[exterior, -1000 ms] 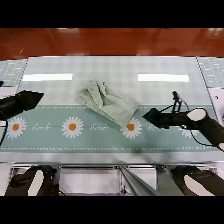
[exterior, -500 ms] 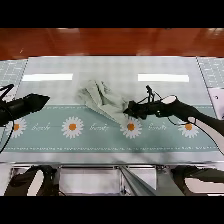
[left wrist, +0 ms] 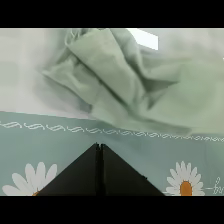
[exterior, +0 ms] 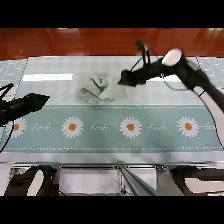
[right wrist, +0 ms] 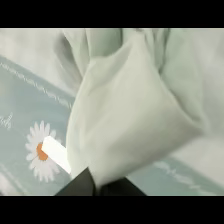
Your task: Fold the shirts.
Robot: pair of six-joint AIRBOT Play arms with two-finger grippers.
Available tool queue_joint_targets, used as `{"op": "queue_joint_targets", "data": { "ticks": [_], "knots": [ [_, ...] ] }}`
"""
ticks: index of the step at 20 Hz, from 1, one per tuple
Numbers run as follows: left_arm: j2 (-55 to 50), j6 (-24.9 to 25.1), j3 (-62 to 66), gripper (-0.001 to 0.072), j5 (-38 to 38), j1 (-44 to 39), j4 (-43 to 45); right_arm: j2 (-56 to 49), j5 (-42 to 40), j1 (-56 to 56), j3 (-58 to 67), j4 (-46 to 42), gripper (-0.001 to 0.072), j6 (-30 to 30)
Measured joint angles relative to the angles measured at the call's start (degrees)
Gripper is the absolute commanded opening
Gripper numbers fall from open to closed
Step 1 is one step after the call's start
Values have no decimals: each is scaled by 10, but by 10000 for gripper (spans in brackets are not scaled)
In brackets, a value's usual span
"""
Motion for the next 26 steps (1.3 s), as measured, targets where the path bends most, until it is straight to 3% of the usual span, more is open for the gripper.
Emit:
{"op": "queue_joint_targets", "data": {
  "ticks": [5,10,19,26],
  "knots": [
    [0,0,0,16,0,0,0,3,113,-50,233,-103,26,54],
    [0,-2,0,16,-1,0,0,32,181,-179,301,-103,27,83],
    [0,-1,0,16,6,0,-2,59,297,-475,306,0,26,119],
    [0,-2,0,16,53,-1,-30,144,379,-609,153,-160,25,80]
  ]
}}
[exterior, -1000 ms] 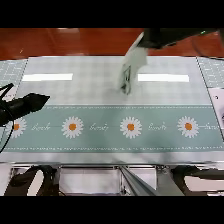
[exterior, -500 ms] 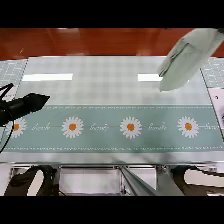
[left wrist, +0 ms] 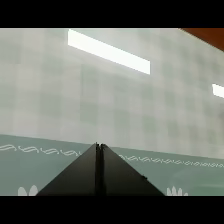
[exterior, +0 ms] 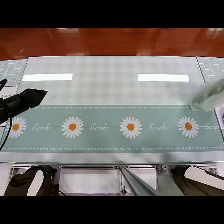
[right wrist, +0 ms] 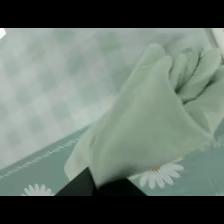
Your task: Fold the shirts.
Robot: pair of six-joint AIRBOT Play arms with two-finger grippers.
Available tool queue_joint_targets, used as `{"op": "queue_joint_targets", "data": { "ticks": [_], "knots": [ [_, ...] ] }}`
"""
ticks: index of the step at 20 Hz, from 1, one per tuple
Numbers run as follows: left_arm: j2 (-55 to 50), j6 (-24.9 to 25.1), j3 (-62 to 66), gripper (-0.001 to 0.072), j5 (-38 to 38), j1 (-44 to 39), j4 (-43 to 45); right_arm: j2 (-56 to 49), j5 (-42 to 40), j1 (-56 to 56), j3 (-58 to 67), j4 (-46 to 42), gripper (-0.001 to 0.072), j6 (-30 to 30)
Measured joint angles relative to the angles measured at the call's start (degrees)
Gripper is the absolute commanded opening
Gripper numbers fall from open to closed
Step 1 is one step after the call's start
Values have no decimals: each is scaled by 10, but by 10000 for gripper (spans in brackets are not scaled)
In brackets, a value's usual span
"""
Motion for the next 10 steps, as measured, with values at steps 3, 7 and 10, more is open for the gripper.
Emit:
{"op": "queue_joint_targets", "data": {
  "ticks": [3,7,10],
  "knots": [
    [0,0,0,16,14,-1,-6,67,5,-75,-130,-91,27,-7],
    [0,0,0,16,20,-1,-8,154,5,-151,-288,-218,27,0],
    [0,1,0,16,24,-1,-8,192,3,-172,-373,-286,28,6]
  ]
}}
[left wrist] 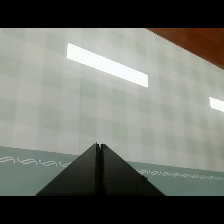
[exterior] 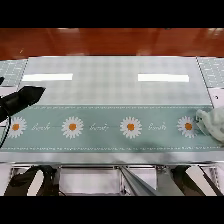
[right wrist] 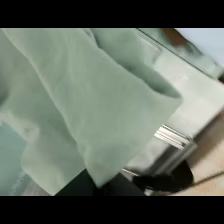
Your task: Fold the shirts.
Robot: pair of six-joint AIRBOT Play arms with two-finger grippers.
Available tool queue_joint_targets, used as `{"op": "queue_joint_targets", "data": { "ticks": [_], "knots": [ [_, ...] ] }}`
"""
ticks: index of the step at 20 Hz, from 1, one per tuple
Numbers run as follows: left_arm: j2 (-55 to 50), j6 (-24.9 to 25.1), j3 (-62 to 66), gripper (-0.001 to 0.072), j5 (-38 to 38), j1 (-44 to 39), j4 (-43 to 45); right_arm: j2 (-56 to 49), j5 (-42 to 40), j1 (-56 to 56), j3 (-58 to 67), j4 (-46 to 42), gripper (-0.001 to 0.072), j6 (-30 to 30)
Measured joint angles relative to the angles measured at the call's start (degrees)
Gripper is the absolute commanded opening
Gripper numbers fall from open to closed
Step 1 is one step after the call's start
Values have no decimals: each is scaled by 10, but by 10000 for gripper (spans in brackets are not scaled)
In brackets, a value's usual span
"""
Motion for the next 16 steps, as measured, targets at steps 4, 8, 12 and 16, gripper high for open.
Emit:
{"op": "queue_joint_targets", "data": {
  "ticks": [4,8,12,16],
  "knots": [
    [0,2,0,16,1,0,0,20,0,-8,-67,-52,414,4],
    [-1,14,1,16,10,0,0,17,-1,-10,-82,-57,284,8],
    [-26,19,47,15,42,0,0,-13,7,-6,-16,59,27,10],
    [-122,21,186,15,42,-21,0,-45,-74,99,83,273,27,12]
  ]
}}
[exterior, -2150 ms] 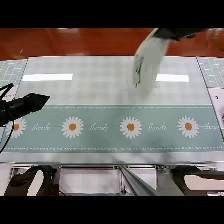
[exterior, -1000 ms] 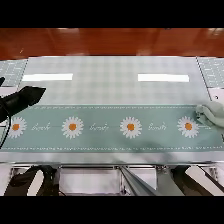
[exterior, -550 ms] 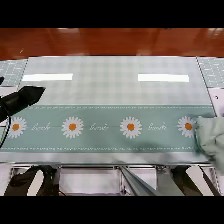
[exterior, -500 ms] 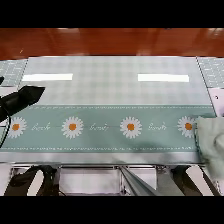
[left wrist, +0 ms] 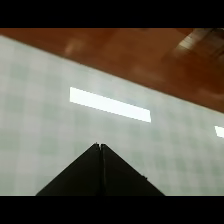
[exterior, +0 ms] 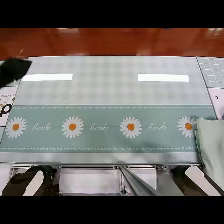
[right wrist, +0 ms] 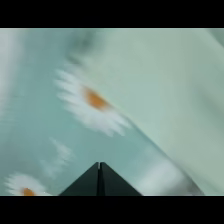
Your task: Fold the shirts.
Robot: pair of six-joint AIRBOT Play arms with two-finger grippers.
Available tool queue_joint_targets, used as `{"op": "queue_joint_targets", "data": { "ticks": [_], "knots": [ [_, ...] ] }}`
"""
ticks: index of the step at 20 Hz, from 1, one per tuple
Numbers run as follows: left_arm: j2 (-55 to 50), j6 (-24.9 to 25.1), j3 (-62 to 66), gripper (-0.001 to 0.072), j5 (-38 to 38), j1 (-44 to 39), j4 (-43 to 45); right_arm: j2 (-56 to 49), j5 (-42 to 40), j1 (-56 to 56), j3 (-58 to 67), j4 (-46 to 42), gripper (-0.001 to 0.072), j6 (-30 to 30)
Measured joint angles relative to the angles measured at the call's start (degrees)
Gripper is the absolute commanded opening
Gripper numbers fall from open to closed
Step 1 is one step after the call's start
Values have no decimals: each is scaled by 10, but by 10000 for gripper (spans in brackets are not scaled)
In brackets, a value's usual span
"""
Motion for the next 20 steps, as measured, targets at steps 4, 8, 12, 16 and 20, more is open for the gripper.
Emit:
{"op": "queue_joint_targets", "data": {
  "ticks": [4,8,12,16,20],
  "knots": [
    [-159,-1,182,15,-64,-96,39,-42,-179,276,56,71,27,-20],
    [-284,-84,295,16,-172,-193,219,-137,-212,510,78,-83,27,23],
    [-324,-125,269,15,-230,-218,311,-207,-175,595,83,-181,27,51],
    [-336,-138,240,16,-248,-223,342,-229,-180,619,85,-213,27,61],
    [-340,-140,232,16,-258,-225,351,-236,-183,625,86,-224,27,64]
  ]
}}
